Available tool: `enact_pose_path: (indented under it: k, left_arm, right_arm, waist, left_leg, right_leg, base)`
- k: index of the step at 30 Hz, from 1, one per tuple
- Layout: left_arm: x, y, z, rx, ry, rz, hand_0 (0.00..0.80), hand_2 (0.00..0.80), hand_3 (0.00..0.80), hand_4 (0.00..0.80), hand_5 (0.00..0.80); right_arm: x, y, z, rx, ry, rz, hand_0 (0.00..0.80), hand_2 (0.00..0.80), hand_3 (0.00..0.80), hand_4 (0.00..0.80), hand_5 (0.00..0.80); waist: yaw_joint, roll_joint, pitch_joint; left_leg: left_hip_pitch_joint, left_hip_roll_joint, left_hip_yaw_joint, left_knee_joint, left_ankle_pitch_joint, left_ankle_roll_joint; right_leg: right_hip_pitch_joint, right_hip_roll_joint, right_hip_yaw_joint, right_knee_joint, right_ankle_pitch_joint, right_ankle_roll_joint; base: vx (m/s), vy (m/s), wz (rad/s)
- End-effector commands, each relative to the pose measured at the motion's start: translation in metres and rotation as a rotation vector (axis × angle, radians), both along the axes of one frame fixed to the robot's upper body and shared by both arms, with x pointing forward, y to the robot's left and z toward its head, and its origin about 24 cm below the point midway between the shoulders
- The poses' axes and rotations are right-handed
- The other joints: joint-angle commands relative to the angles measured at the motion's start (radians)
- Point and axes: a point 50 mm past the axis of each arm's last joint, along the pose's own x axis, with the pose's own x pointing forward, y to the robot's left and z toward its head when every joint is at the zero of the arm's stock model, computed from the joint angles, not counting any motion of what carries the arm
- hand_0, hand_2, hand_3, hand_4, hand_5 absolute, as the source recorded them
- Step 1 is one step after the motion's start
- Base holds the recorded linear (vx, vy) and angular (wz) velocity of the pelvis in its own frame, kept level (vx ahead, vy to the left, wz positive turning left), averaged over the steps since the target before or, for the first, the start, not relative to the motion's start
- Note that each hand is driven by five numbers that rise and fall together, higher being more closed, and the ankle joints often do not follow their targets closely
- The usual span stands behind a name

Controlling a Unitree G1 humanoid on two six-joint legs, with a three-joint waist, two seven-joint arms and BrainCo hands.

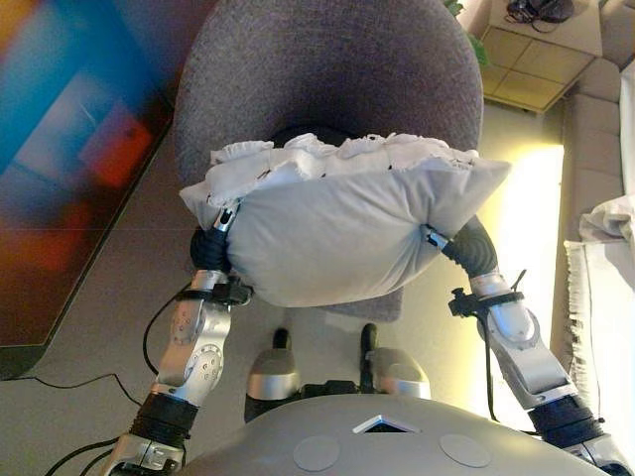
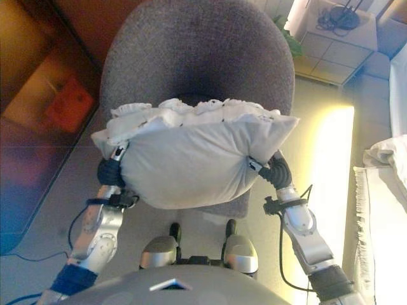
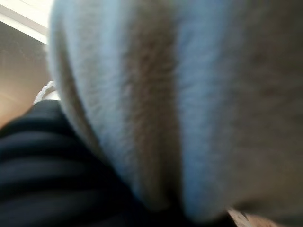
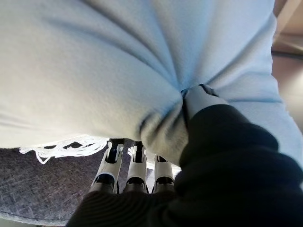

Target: Pick up the cushion and take it to the sofa

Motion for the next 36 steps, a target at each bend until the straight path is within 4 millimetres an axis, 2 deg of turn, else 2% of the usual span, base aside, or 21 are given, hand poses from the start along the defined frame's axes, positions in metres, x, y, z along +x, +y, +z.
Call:
enact_pose_path:
  k: [1,6,12,15,21,28,36]
  left_arm:
    - [0.018,-0.017,0.055,0.057,-0.297,-0.117,0.800,0.800,0.800,0.800,0.800]
    - [0.026,-0.030,0.058,0.038,-0.305,-0.141,0.800,0.800,0.800,0.800,0.800]
    - [0.026,-0.035,0.064,0.024,-0.340,-0.139,0.800,0.800,0.800,0.800,0.800]
    - [0.026,-0.034,0.063,0.032,-0.341,-0.112,0.800,0.800,0.800,0.800,0.800]
    - [0.038,-0.039,0.071,0.090,-0.385,-0.100,0.800,0.800,0.800,0.800,0.800]
    - [0.061,-0.052,0.088,0.148,-0.454,-0.083,0.800,0.800,0.800,0.800,0.800]
    - [0.105,-0.071,0.111,0.201,-0.491,-0.023,0.800,0.800,0.800,0.800,0.800]
  right_arm:
    - [0.012,0.036,0.047,0.112,-0.266,0.123,0.800,0.800,0.800,0.800,0.800]
    - [0.019,0.041,0.048,0.083,-0.276,0.107,0.800,0.800,0.800,0.800,0.800]
    - [0.020,0.041,0.051,0.056,-0.288,0.117,0.800,0.800,0.800,0.800,0.800]
    - [0.019,0.042,0.050,0.041,-0.296,0.126,0.800,0.800,0.800,0.800,0.800]
    - [0.032,0.049,0.056,0.049,-0.343,0.095,0.800,0.800,0.800,0.800,0.800]
    - [0.057,0.059,0.069,0.095,-0.401,0.062,0.800,0.800,0.800,0.800,0.800]
    - [0.109,0.087,0.092,0.125,-0.396,0.062,0.800,0.800,0.800,0.800,0.800]
  waist:
    - [-0.003,-0.038,-0.014]
    - [-0.003,-0.026,-0.012]
    - [-0.012,-0.025,-0.001]
    - [-0.012,-0.034,-0.009]
    - [0.001,-0.061,-0.004]
    - [0.025,-0.088,0.032]
    - [0.036,-0.104,0.116]
  left_leg:
    - [-0.128,0.006,-0.005,0.033,0.030,0.035]
    - [-0.158,-0.008,-0.012,0.021,0.034,0.035]
    - [-0.178,-0.010,-0.010,0.026,0.034,0.032]
    - [-0.165,-0.007,-0.004,0.024,0.025,0.031]
    - [-0.164,0.000,-0.009,0.034,0.013,0.029]
    - [-0.189,-0.005,-0.033,0.043,0.005,0.032]
    - [-0.286,-0.017,-0.068,0.068,0.019,0.028]
  right_leg:
    - [0.048,-0.106,-0.052,0.039,-0.041,0.081]
    - [0.051,-0.108,-0.035,-0.033,-0.016,0.078]
    - [0.039,-0.118,-0.021,-0.058,0.000,0.084]
    - [0.044,-0.122,-0.016,-0.067,0.005,0.090]
    - [0.048,-0.127,-0.025,-0.065,0.013,0.099]
    - [0.037,-0.128,-0.032,-0.061,0.018,0.106]
    - [-0.035,-0.128,-0.031,-0.056,0.035,0.102]
  base:
    - [-0.012,-0.060,-0.32]
    - [0.003,-0.027,-0.24]
    - [0.019,0.027,-0.07]
    - [0.103,0.018,0.01]
    - [0.064,-0.041,0.01]
    - [0.024,-0.052,0.10]
    - [-0.099,-0.017,0.10]
